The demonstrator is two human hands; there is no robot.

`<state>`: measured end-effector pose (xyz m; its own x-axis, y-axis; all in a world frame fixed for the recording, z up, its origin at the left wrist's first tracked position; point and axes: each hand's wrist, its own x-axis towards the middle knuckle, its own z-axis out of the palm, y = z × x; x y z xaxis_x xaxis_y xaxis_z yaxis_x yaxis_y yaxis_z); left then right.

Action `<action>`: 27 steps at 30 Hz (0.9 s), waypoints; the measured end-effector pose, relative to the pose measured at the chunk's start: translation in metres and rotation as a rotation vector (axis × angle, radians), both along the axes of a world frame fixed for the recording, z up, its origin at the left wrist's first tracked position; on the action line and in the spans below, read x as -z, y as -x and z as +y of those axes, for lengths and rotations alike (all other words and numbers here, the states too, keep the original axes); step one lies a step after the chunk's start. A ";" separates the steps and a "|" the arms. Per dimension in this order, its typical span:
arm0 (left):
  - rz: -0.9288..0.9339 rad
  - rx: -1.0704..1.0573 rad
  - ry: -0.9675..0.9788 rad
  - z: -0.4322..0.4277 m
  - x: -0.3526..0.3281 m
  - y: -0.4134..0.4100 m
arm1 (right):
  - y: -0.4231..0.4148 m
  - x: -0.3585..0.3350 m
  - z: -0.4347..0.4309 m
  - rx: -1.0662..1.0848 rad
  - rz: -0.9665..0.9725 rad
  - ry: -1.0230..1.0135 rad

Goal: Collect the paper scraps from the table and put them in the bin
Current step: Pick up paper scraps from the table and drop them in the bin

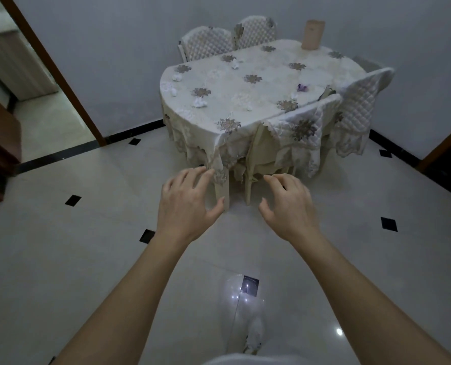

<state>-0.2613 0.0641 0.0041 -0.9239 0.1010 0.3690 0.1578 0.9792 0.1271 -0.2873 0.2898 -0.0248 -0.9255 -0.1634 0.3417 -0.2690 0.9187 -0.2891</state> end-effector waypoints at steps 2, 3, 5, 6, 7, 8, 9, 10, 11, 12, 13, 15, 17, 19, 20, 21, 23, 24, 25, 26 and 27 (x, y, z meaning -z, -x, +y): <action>0.005 -0.013 0.004 0.011 -0.004 0.035 | 0.034 -0.003 0.009 -0.012 0.014 0.006; 0.009 -0.018 0.001 0.016 -0.005 0.052 | 0.050 -0.004 0.013 -0.016 0.023 0.012; 0.013 -0.018 -0.001 0.025 -0.006 0.080 | 0.079 -0.003 0.022 -0.031 0.037 0.023; 0.012 -0.020 -0.001 0.028 -0.006 0.092 | 0.092 -0.003 0.025 -0.035 0.037 0.028; 0.006 -0.024 -0.001 0.031 -0.005 0.104 | 0.104 -0.002 0.028 -0.035 0.032 0.032; -0.001 -0.028 0.000 0.033 -0.004 0.115 | 0.115 0.000 0.031 -0.034 0.024 0.033; -0.010 -0.033 0.001 0.034 -0.003 0.125 | 0.125 0.002 0.033 -0.034 0.016 0.034; -0.015 -0.037 0.001 0.035 -0.001 0.134 | 0.135 0.003 0.034 -0.036 0.008 0.035; -0.017 -0.040 -0.001 0.035 0.000 0.144 | 0.144 0.005 0.036 -0.040 0.004 0.036; -0.018 -0.042 -0.004 0.035 0.002 0.153 | 0.154 0.005 0.037 -0.045 0.000 0.035; -0.020 -0.044 -0.006 0.036 0.003 0.164 | 0.165 0.006 0.038 -0.047 -0.003 0.035; -0.033 -0.049 -0.009 0.036 0.007 0.184 | 0.186 0.007 0.038 -0.046 -0.011 0.031; -0.045 -0.054 -0.014 0.036 0.011 0.205 | 0.208 0.010 0.038 -0.042 -0.018 0.027; -0.048 -0.050 -0.025 0.033 0.016 0.228 | 0.232 0.013 0.035 -0.040 -0.017 0.026; -0.050 -0.049 -0.030 0.031 0.018 0.242 | 0.246 0.014 0.034 -0.039 -0.014 0.024; -0.052 -0.048 -0.033 0.028 0.020 0.256 | 0.261 0.014 0.031 -0.037 -0.012 0.020; -0.060 -0.048 -0.042 0.020 0.023 0.286 | 0.292 0.014 0.024 -0.038 -0.020 0.002; -0.062 -0.049 -0.051 0.014 0.024 0.307 | 0.313 0.014 0.019 -0.036 -0.021 -0.006; -0.060 -0.046 -0.059 0.011 0.025 0.323 | 0.328 0.015 0.015 -0.034 -0.020 -0.011; -0.061 -0.042 -0.062 0.007 0.026 0.337 | 0.342 0.014 0.012 -0.031 -0.019 -0.018; -0.071 -0.042 -0.067 0.000 0.027 0.359 | 0.363 0.015 0.006 -0.028 -0.023 -0.021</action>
<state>-0.6198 0.0642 -0.0228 -0.9509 0.0386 0.3072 0.1048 0.9737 0.2020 -0.6503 0.2960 -0.0401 -0.9281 -0.1959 0.3166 -0.2879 0.9169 -0.2766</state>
